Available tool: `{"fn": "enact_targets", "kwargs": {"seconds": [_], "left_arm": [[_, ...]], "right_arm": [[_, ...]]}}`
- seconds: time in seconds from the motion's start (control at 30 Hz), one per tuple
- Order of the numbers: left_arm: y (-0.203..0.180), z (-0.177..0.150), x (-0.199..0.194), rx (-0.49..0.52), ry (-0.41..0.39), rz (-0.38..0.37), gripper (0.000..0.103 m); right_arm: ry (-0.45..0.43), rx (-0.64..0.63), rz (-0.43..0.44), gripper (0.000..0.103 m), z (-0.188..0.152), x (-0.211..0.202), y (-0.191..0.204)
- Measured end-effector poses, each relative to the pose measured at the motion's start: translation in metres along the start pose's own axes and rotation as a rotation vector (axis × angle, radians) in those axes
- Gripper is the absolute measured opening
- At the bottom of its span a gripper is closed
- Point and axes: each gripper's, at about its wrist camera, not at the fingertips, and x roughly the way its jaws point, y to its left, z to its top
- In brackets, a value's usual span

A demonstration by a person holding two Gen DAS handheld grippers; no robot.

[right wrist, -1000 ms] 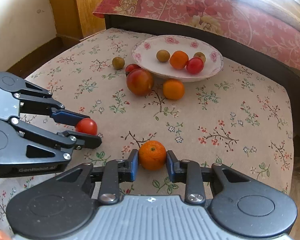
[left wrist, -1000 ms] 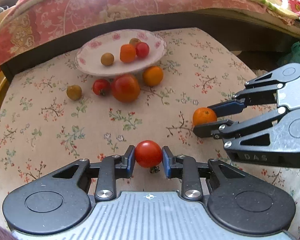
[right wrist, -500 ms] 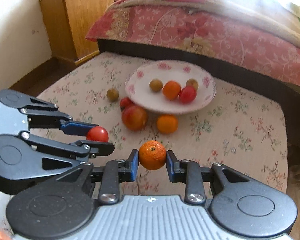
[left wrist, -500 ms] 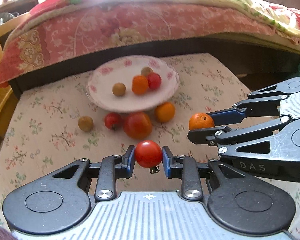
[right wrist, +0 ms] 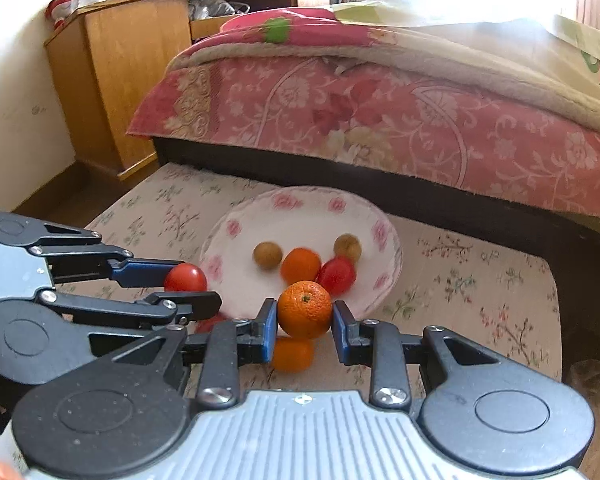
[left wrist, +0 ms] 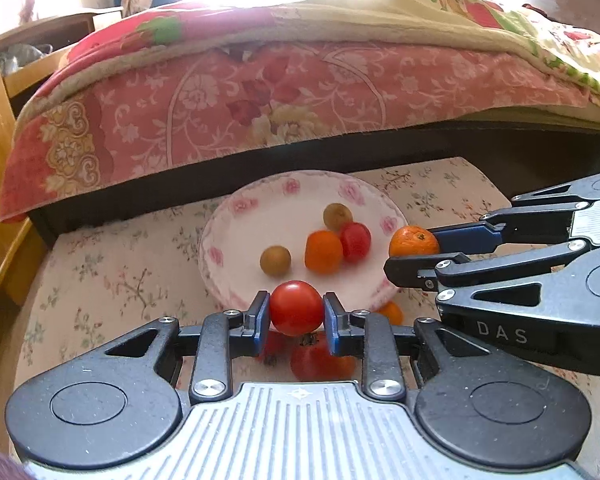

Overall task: Organize fruits
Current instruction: 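Open both grippers to drop the red tomato and orange onto the plate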

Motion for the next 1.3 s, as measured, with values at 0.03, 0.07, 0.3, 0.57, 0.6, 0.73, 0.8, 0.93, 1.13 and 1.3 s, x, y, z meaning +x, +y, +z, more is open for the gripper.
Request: {"fn": "enact_targets", "kwargs": {"seconds": [0.03,0.07,0.3,0.57,0.6,0.73,0.8,0.93,1.13,1.3], "left_arm": [[0.000,0.001,0.002,0.004,0.000,0.002,0.035],[-0.001,0.002,0.005,0.008,0.001,0.004,0.035],[0.004,0.003,0.016,0.001,0.012,0.020,0.034],[0.008,0.003,0.024,-0.011,0.024,0.032,0.034],[0.007,0.002,0.026,-0.010,0.027,0.032,0.034],[0.007,0.002,0.031,-0.011,0.036,0.032,0.034],[0.008,0.002,0.032,-0.014,0.037,0.033,0.035],[0.009,0.002,0.034,-0.016,0.039,0.037,0.035],[0.009,0.002,0.034,-0.015,0.038,0.039,0.035],[0.010,0.002,0.035,-0.015,0.038,0.041,0.036]], "right_arm": [[0.002,0.003,0.000,0.033,0.002,0.003,-0.002],[0.005,0.005,0.001,0.033,0.003,0.005,-0.004],[0.018,-0.008,-0.002,0.033,0.006,0.021,-0.006],[0.020,-0.008,0.005,0.033,0.010,0.033,-0.006],[0.022,-0.008,0.003,0.033,0.009,0.034,-0.006],[0.030,-0.009,-0.001,0.033,0.008,0.039,-0.008],[0.033,-0.007,-0.001,0.033,0.008,0.040,-0.009],[0.032,-0.007,-0.001,0.033,0.008,0.043,-0.009],[0.028,-0.006,-0.005,0.034,0.009,0.044,-0.008],[0.027,-0.004,-0.006,0.034,0.009,0.046,-0.008]]}}
